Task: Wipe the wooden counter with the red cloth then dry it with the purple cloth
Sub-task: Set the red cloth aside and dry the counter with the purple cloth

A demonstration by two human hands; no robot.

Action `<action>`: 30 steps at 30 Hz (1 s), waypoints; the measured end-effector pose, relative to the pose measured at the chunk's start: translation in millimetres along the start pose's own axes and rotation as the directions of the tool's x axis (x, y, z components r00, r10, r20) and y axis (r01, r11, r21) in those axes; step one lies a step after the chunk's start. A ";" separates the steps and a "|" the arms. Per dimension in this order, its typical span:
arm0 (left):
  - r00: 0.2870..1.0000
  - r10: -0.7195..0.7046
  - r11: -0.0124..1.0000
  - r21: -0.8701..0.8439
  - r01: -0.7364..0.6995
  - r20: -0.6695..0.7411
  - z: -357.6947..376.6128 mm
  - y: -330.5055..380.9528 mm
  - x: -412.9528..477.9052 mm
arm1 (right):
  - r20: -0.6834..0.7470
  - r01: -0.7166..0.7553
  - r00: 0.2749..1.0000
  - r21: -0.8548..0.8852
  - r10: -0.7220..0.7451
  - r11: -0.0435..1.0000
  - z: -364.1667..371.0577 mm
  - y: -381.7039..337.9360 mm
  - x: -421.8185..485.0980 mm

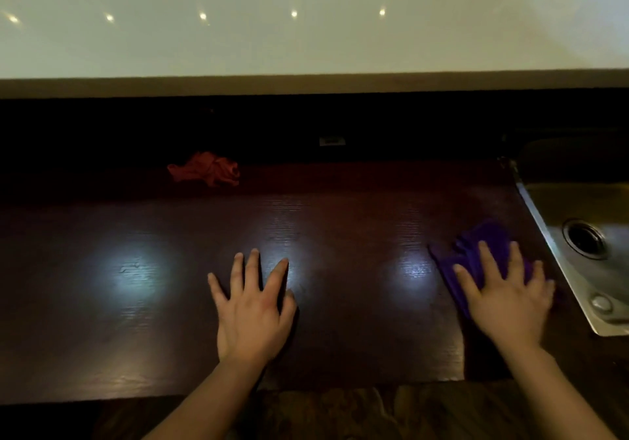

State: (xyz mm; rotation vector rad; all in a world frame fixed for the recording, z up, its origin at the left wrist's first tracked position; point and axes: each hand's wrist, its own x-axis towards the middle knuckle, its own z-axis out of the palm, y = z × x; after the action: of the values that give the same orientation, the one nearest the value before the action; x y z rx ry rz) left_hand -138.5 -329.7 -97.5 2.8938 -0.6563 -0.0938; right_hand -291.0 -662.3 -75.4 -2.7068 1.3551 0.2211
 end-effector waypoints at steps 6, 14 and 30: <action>1.000 0.006 1.000 0.007 -0.006 -0.003 -1.1 -0.3 -2.6 | -0.001 0.490 0.870 -0.109 -0.493 0.865 42.8 -24.0 -92.8; 1.000 0.008 1.000 -0.005 -0.008 -0.021 2.1 -2.7 -2.6 | -0.041 0.332 0.942 -0.039 -0.333 0.942 19.3 -126.8 -10.2; 0.995 -0.003 0.994 -0.110 -0.008 -0.103 4.4 -3.3 -0.6 | 0.002 0.485 0.874 -0.018 -0.485 0.874 4.8 -259.8 93.5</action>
State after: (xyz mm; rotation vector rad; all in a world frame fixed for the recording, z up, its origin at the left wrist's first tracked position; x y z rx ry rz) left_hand -138.1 -327.2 -102.4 2.7700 -0.6163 0.0189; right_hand -27.7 -580.0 -88.9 -2.9471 0.6286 0.1808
